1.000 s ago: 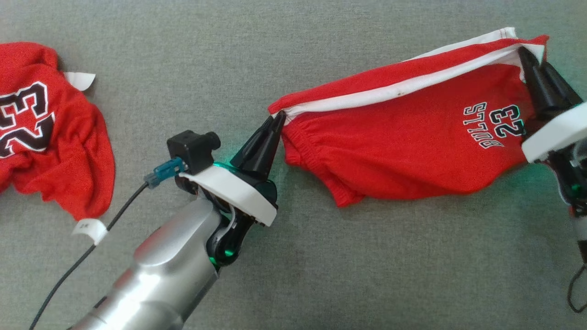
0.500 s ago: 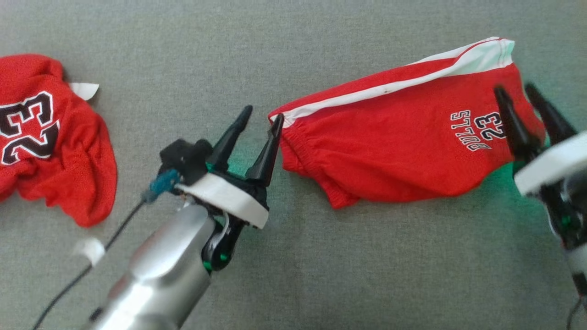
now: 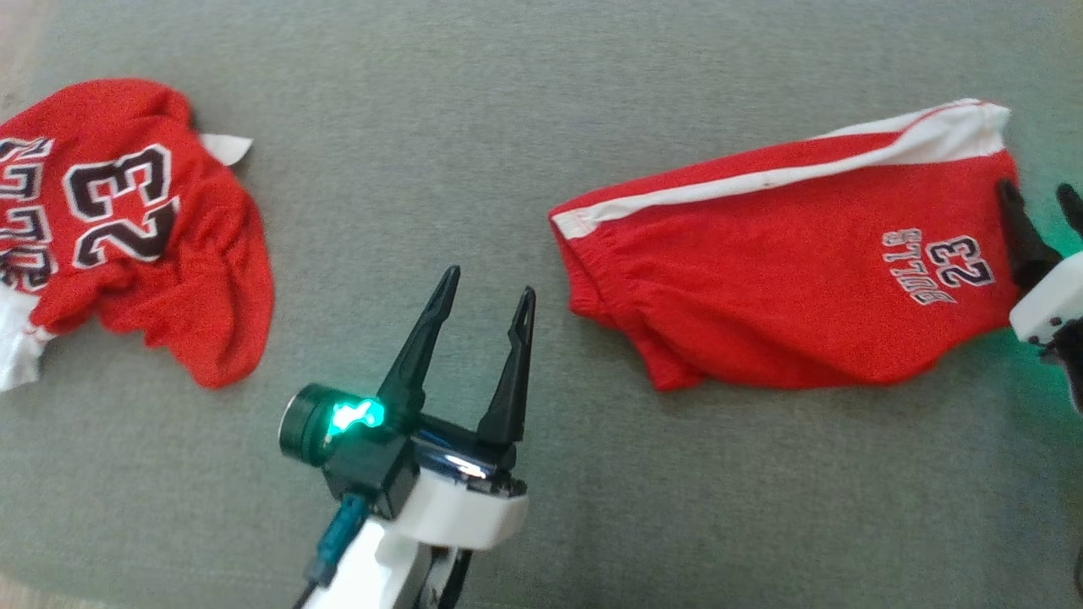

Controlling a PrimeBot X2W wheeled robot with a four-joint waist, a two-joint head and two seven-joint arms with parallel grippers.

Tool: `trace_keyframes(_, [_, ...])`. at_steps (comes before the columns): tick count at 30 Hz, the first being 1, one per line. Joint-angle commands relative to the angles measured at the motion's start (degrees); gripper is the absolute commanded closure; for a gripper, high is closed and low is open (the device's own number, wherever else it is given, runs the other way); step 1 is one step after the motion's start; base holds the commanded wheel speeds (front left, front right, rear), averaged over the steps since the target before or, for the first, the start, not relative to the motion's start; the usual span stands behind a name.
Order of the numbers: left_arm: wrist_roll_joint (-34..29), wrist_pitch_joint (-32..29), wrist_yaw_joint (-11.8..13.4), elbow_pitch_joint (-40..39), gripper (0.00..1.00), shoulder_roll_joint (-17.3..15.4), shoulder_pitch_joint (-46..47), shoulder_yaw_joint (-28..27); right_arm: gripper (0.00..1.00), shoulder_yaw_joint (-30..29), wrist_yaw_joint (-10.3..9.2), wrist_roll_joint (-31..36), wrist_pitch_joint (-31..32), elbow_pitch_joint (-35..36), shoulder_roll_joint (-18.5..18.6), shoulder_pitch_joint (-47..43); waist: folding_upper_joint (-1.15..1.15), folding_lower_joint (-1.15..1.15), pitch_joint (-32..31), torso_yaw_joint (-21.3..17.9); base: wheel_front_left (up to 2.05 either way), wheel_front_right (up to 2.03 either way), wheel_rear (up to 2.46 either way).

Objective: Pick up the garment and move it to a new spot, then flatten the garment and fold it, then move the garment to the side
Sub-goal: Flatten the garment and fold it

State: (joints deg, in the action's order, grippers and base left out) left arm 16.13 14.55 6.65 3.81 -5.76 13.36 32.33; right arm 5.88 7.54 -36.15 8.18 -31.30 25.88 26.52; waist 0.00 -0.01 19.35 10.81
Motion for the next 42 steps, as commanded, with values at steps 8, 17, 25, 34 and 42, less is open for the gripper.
trace_keyframes(8, [-3.3,0.4,-0.3,-4.8,0.00,2.1,-4.9,-3.8,1.00,1.2,-0.05,3.0,3.9,-10.1,-1.9,2.4,0.00,0.01,-1.6,4.3,0.00,0.00,0.00])
trace_keyframes(17, [-4.5,0.4,-1.5,-5.3,0.00,2.7,-6.4,-7.2,1.00,2.6,-0.05,0.2,1.3,-10.9,-1.7,2.5,0.00,0.01,-4.0,0.5,0.00,0.00,0.00])
trace_keyframes(25, [-5.2,0.4,-3.0,-4.2,0.00,2.8,-7.0,-8.0,1.00,0.3,-0.05,0.4,0.9,-12.0,4.0,3.6,0.00,0.01,-5.7,-4.0,0.00,0.00,0.00])
trace_keyframes(34, [-4.8,0.4,-3.5,-2.3,0.00,2.9,-7.3,-7.5,1.00,1.4,-0.05,0.9,2.3,-6.2,3.2,5.3,0.00,0.01,-8.1,-5.9,0.00,0.00,0.00])
trace_keyframes(42, [-3.2,0.4,-3.2,-0.9,0.00,2.9,-8.2,-6.4,1.00,5.9,-0.05,2.1,4.9,2.8,-3.6,5.4,0.00,0.01,-11.9,-5.6,0.00,0.00,0.00])
